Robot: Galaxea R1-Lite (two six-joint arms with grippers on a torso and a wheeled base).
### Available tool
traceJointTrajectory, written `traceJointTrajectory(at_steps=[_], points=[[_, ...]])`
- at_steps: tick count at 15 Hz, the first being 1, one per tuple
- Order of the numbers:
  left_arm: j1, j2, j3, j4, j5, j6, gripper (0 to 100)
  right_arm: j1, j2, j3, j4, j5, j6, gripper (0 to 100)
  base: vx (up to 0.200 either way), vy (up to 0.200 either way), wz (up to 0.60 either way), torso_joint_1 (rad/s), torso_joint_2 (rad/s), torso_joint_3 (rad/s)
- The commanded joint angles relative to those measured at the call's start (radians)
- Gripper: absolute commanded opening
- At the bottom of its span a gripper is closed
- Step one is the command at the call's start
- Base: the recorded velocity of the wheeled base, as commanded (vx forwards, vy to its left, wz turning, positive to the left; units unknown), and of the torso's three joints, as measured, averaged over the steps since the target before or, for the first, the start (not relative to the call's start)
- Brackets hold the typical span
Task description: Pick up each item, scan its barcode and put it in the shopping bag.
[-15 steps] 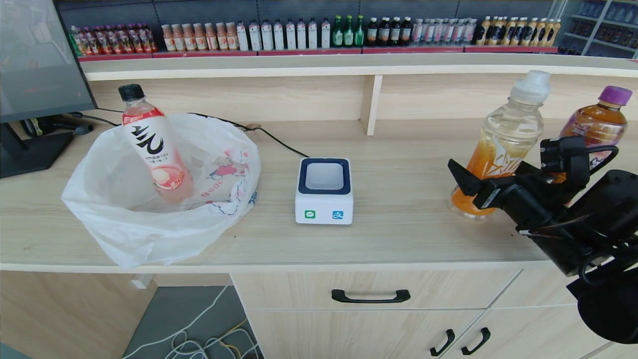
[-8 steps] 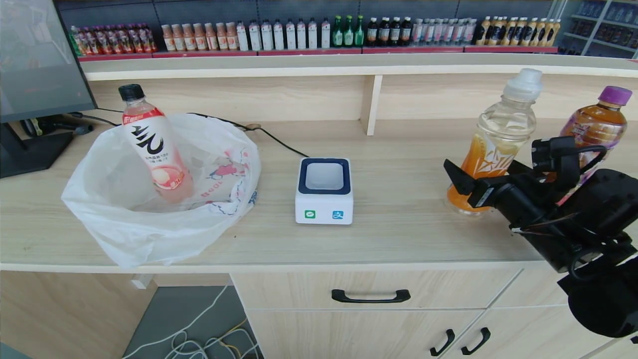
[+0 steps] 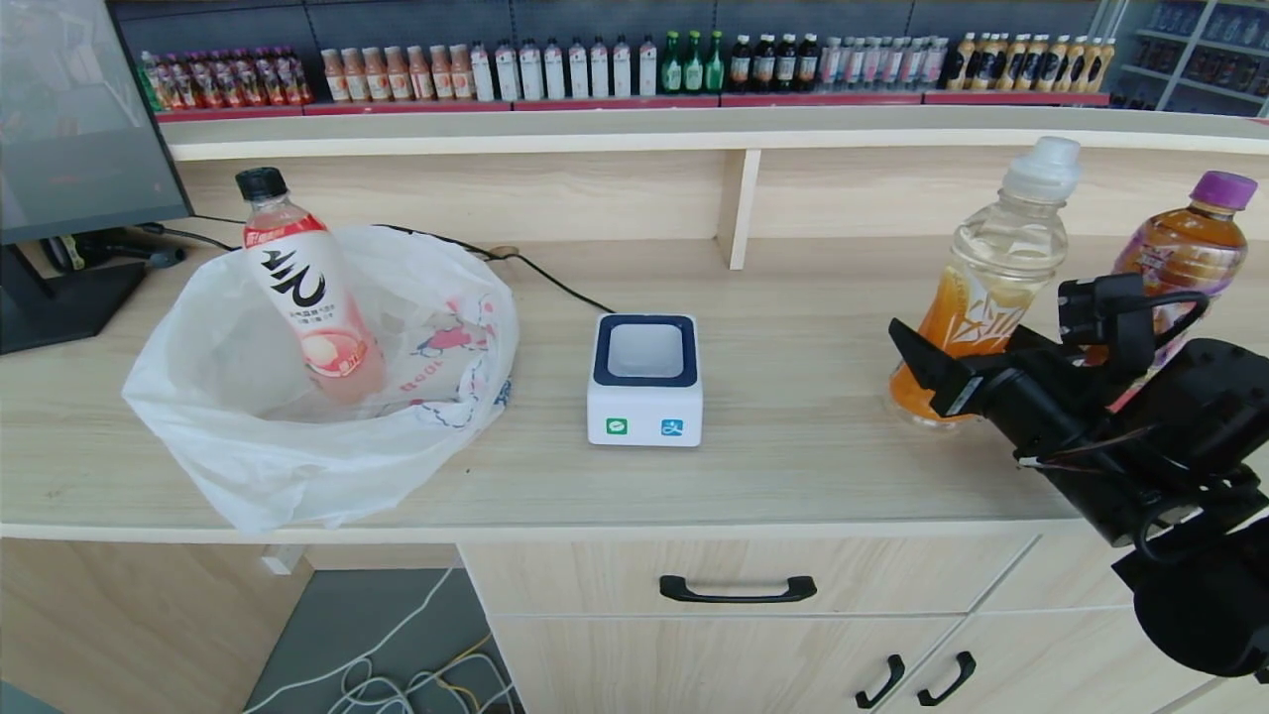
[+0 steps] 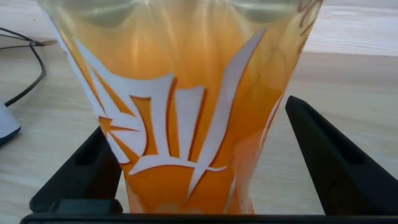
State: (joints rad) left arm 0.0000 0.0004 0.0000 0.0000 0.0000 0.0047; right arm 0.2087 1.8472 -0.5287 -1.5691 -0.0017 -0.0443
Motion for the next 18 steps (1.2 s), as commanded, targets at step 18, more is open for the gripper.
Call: traceJointTrajectory(at_steps=[18], points=[[0.000,0.000,0.000,-0.002,0.000,0.000,100,0.011,-0.184,0.088,-0.002,0.000,0.043,0,0.000,0.000,0.00,0.000,0.00,0.000]])
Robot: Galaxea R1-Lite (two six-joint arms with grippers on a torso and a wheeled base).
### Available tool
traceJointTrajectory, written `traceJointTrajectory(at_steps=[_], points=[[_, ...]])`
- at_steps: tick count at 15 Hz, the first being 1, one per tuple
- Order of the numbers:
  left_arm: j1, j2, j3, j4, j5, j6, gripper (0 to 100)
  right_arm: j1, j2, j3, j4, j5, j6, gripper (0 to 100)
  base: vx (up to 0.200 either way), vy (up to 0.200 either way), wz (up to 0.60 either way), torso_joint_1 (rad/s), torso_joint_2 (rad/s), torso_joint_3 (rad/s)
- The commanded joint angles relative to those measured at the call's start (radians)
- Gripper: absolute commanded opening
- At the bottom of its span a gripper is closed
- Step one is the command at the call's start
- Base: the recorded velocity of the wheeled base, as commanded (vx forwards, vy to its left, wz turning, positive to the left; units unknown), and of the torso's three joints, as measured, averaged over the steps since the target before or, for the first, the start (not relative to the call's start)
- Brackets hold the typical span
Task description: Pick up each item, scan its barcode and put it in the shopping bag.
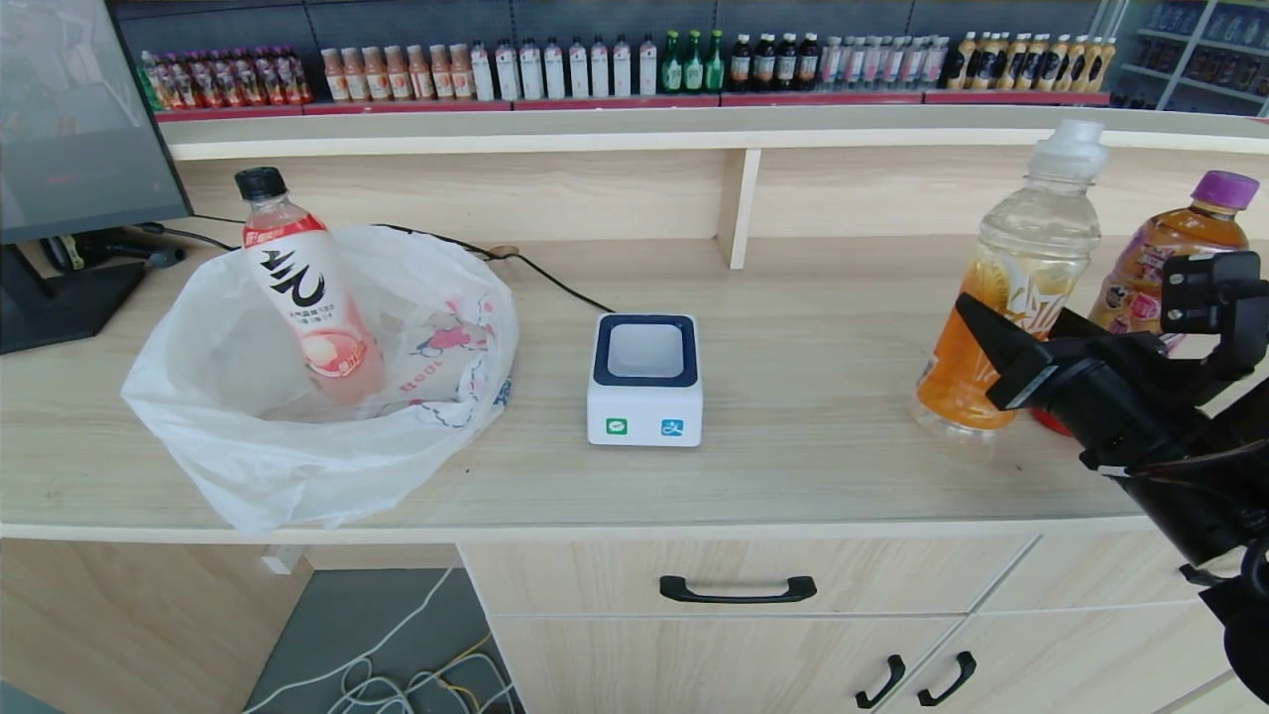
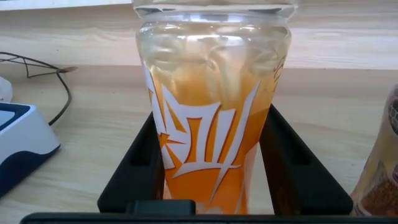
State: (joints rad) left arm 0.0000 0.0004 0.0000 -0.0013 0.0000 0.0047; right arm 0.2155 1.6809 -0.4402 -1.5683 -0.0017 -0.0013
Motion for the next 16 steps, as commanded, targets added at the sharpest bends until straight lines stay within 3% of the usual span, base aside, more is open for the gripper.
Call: traceJointTrajectory(at_steps=[1,16], points=[[0.000,0.000,0.000,0.000,0.000,0.000,100,0.004,-0.018,-0.002,-0.003,0.000,0.000,0,0.000,0.000,0.00,0.000,0.00,0.000],[0.000,0.000,0.000,0.000,0.000,0.000,100,0.074,-0.182,0.067,-0.003,0.002,-0.002,0,0.000,0.000,0.00,0.000,0.00,0.000]])
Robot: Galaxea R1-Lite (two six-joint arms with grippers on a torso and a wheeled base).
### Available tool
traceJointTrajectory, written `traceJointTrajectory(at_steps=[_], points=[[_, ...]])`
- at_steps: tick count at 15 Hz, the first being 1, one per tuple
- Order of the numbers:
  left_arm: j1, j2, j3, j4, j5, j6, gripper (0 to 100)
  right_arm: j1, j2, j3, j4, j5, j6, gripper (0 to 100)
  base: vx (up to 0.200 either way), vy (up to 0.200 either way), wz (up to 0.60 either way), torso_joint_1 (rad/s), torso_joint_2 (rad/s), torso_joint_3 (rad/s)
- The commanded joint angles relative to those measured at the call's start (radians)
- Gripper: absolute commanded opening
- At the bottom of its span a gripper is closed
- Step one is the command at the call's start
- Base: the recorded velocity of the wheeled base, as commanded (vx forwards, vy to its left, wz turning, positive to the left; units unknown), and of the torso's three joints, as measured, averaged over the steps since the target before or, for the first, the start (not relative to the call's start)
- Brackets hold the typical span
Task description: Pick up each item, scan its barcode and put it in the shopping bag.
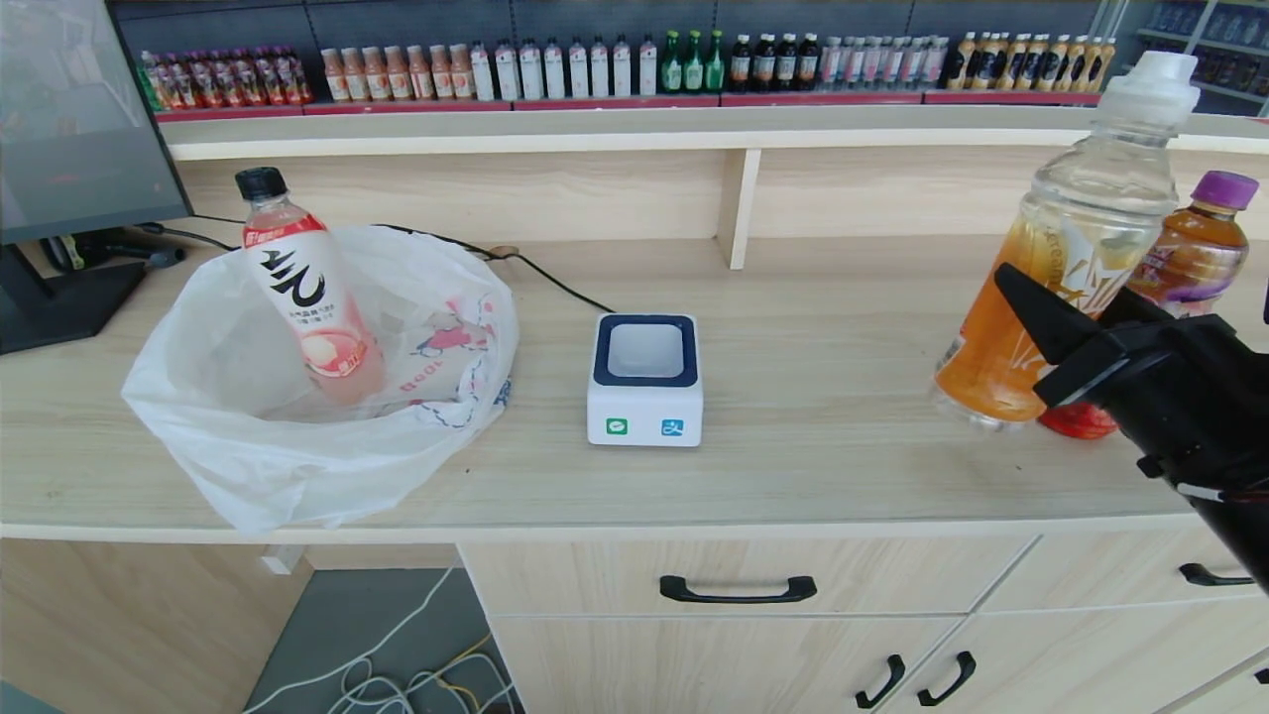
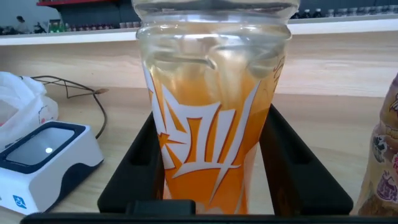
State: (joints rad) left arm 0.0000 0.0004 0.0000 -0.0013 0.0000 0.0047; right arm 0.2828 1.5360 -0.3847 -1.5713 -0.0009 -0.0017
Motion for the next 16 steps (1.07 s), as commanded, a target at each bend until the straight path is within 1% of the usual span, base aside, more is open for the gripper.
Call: traceJointTrajectory(at_steps=[1,2,6,10,12,14,15,16], points=[[0.000,0.000,0.000,0.000,0.000,0.000,100,0.015,-0.045,0.017,0.000,0.001,-0.001,0,0.000,0.000,0.00,0.000,0.00,0.000],[0.000,0.000,0.000,0.000,0.000,0.000,100,0.032,-0.068,0.038,0.000,0.001,-0.003,0,0.000,0.000,0.00,0.000,0.00,0.000],[0.000,0.000,0.000,0.000,0.000,0.000,100,0.036,-0.148,0.115,0.000,0.005,-0.023,0,0.000,0.000,0.00,0.000,0.00,0.000],[0.000,0.000,0.000,0.000,0.000,0.000,100,0.073,-0.186,0.159,0.000,0.013,-0.026,0,0.000,0.000,0.00,0.000,0.00,0.000],[0.000,0.000,0.000,0.000,0.000,0.000,100,0.088,-0.218,0.161,0.000,0.065,-0.026,0,0.000,0.000,0.00,0.000,0.00,0.000],[0.000,0.000,0.000,0.000,0.000,0.000,100,0.088,-0.223,0.115,0.000,0.170,-0.011,0,0.000,0.000,0.00,0.000,0.00,0.000],[0.000,0.000,0.000,0.000,0.000,0.000,100,0.088,-0.226,0.104,0.005,0.217,0.031,0,0.000,0.000,0.00,0.000,0.00,0.000],[0.000,0.000,0.000,0.000,0.000,0.000,100,0.088,-0.234,0.099,0.007,0.240,0.083,0,0.000,0.000,0.00,0.000,0.00,0.000]])
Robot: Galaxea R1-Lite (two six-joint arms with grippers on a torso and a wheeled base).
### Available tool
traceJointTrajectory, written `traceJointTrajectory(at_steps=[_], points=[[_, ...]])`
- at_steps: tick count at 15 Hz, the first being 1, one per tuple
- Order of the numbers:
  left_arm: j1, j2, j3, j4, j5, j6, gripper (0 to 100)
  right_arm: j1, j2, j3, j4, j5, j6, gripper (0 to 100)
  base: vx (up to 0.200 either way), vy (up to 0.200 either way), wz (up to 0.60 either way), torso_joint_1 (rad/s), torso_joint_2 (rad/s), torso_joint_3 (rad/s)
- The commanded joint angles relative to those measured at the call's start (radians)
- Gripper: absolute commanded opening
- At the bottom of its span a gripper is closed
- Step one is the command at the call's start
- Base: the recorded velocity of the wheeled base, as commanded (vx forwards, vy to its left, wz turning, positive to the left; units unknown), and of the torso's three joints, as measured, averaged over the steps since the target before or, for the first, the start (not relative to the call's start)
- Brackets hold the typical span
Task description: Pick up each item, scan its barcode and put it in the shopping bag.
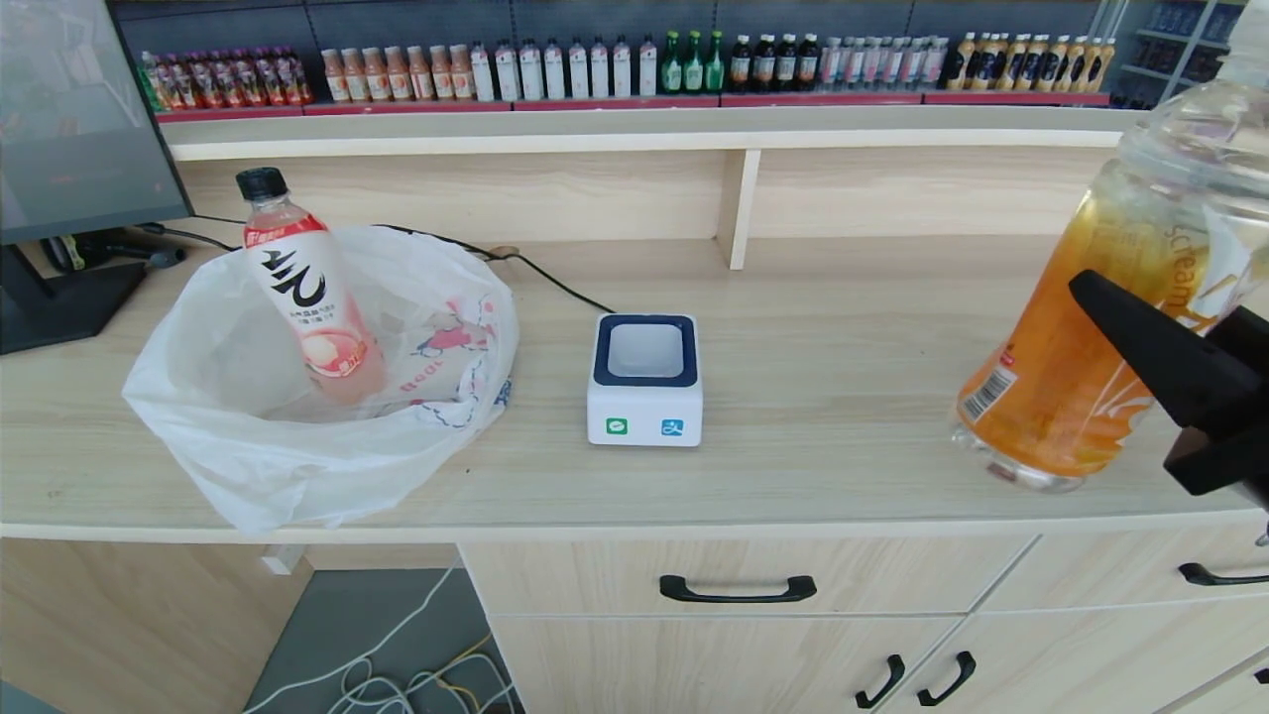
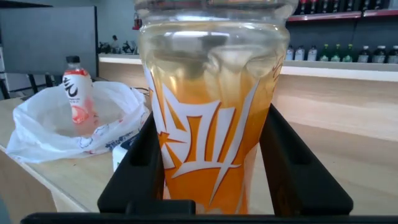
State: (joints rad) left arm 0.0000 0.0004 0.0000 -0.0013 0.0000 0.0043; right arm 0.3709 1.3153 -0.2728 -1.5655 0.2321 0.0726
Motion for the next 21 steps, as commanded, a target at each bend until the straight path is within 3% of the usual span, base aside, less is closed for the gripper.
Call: traceJointTrajectory(at_steps=[1,3,5,8,10,12,16,21], points=[[0.000,0.000,0.000,0.000,0.000,0.000,100,0.000,-0.013,-0.014,0.002,0.015,0.050,0,0.000,0.000,0.00,0.000,0.00,0.000],[0.000,0.000,0.000,0.000,0.000,0.000,100,0.002,-0.011,-0.011,0.001,0.027,0.135,0,0.000,0.000,0.00,0.000,0.00,0.000],[0.000,0.000,0.000,0.000,0.000,0.000,100,0.002,-0.008,0.000,0.001,0.105,0.293,0,0.000,0.000,0.00,0.000,0.00,0.000],[0.000,0.000,0.000,0.000,0.000,0.000,100,0.003,0.005,-0.013,-0.002,0.113,0.498,0,0.000,0.000,0.00,0.000,0.00,0.000],[0.000,0.000,0.000,0.000,0.000,0.000,100,0.003,0.030,-0.014,-0.005,0.113,0.538,0,0.000,0.000,0.00,0.000,0.00,0.000],[0.000,0.000,0.000,0.000,0.000,0.000,100,0.065,0.044,0.001,-0.005,0.113,0.639,0,0.000,0.000,0.00,0.000,0.00,0.000],[0.000,0.000,0.000,0.000,0.000,0.000,100,0.194,0.050,0.000,-0.005,0.113,0.711,0,0.000,0.000,0.00,0.000,0.00,0.000],[0.000,0.000,0.000,0.000,0.000,0.000,100,0.209,0.082,-0.002,-0.005,0.113,0.852,0,0.000,0.000,0.00,0.000,0.00,0.000]])
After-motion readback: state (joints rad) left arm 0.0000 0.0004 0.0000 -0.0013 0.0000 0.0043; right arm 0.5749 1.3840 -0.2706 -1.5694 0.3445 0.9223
